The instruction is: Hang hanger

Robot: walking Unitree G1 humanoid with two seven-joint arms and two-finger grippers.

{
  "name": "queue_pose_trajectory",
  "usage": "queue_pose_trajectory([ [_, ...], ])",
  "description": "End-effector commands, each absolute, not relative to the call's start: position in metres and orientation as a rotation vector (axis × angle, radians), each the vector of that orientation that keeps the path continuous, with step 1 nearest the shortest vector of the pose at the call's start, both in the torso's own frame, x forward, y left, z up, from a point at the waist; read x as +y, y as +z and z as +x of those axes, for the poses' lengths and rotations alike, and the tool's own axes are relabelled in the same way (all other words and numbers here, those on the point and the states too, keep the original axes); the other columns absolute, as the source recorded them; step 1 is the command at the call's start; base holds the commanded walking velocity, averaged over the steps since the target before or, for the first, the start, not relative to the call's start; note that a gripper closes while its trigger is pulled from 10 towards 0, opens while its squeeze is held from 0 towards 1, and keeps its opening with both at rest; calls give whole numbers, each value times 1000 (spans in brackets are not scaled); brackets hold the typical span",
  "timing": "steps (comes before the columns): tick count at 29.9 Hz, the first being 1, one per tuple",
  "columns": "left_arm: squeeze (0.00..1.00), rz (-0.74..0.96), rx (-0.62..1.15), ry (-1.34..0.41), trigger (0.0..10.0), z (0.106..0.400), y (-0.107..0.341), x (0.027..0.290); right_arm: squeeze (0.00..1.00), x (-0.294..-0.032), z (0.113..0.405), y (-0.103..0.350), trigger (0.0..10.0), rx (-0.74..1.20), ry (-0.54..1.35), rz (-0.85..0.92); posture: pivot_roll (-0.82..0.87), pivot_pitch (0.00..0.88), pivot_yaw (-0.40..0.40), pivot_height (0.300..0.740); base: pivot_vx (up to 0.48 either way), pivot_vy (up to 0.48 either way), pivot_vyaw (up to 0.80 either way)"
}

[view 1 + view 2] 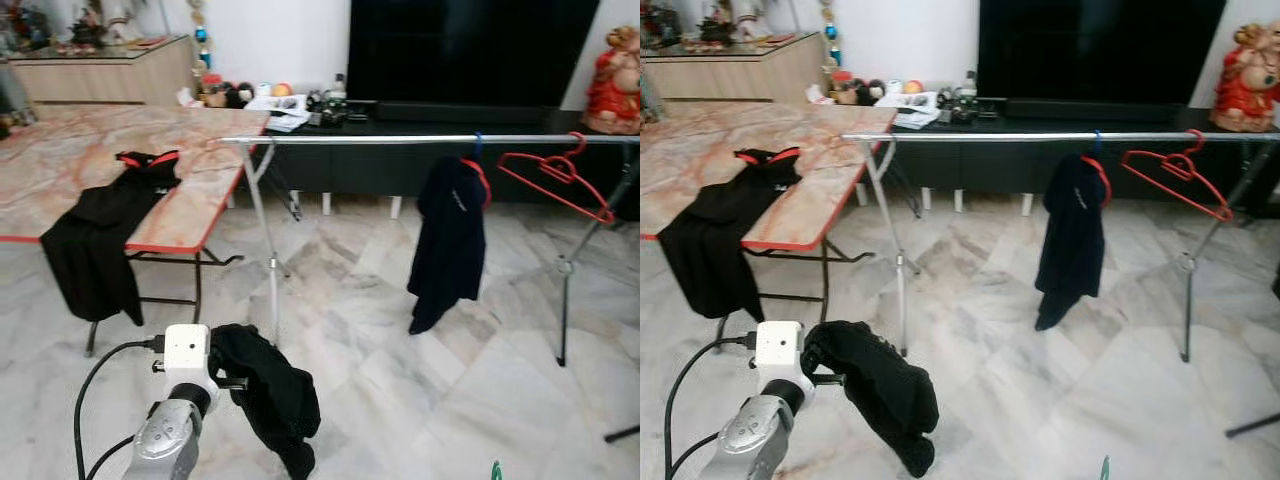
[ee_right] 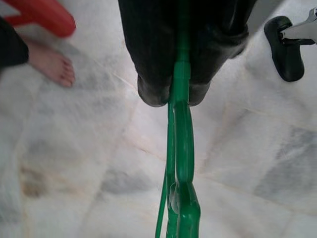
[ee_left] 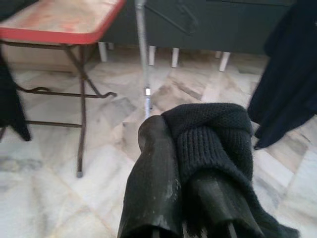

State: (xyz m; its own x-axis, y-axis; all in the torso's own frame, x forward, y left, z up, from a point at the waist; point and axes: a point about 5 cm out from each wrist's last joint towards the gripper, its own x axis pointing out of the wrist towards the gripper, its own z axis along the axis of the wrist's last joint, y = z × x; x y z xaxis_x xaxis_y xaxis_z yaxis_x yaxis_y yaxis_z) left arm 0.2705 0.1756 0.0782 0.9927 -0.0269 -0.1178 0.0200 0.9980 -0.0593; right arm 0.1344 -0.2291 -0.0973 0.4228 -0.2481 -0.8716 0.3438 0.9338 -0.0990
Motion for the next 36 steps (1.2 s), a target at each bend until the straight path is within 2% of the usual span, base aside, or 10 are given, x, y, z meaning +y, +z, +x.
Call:
queue_pose_trajectory([
  [1,0,-42,70,-6,10000,273,89,181,0,-220,139,-98,10000,1072,-330,88,148,0,37,740,0,480,0],
  [9,0,-27,65,-12,10000,276,91,183,0,-210,138,-100,10000,1080,-270,45,153,0,41,740,0,480,160],
  [19,0,-10,68,-31,10000,276,90,181,0,-208,134,-101,10000,1074,-279,105,158,0,38,740,0,480,0],
  [22,0,-6,68,-35,10000,277,90,180,0,-208,133,-102,10000,1070,-313,180,160,0,34,740,0,480,0],
  [36,0,-3,69,-18,10000,276,90,186,0,-208,134,-101,10000,1067,-285,162,166,0,36,740,0,480,0],
])
